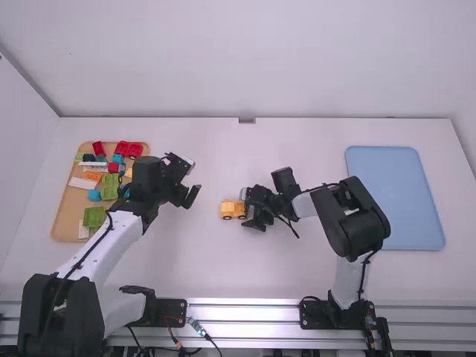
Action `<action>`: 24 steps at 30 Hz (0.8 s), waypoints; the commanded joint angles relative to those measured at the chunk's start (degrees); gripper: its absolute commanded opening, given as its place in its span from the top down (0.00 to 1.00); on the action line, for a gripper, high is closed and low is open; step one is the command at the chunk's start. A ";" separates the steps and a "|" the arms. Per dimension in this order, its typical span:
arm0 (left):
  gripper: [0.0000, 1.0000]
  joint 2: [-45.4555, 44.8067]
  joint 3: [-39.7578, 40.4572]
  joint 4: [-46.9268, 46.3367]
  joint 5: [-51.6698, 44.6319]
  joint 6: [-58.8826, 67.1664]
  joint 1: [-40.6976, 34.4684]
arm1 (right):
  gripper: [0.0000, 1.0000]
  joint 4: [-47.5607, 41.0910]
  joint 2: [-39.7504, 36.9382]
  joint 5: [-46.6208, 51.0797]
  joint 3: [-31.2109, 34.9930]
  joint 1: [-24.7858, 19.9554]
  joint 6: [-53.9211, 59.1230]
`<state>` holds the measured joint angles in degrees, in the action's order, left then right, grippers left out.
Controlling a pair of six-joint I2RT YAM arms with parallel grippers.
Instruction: Assemble lego blocks to make yellow taxi
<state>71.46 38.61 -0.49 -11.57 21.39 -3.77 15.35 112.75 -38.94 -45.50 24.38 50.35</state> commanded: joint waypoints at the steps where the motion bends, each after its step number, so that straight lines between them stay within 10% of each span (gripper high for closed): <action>1: 0.01 -1.30 -0.61 0.98 7.66 -7.33 1.75 | 0.01 -0.70 -6.47 5.86 1.66 0.83 -3.43; 14: 0.01 1.72 8.26 -5.27 3.01 -20.57 25.14 | 0.01 -2.60 -23.76 15.45 5.03 -1.77 -17.57; 24: 0.01 25.10 31.89 -19.54 3.16 -34.82 27.43 | 0.01 -3.41 -24.44 19.47 5.03 -1.88 -17.59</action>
<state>91.44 65.45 -17.93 -8.12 -7.31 24.10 12.05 89.36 -21.61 -40.95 22.44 33.34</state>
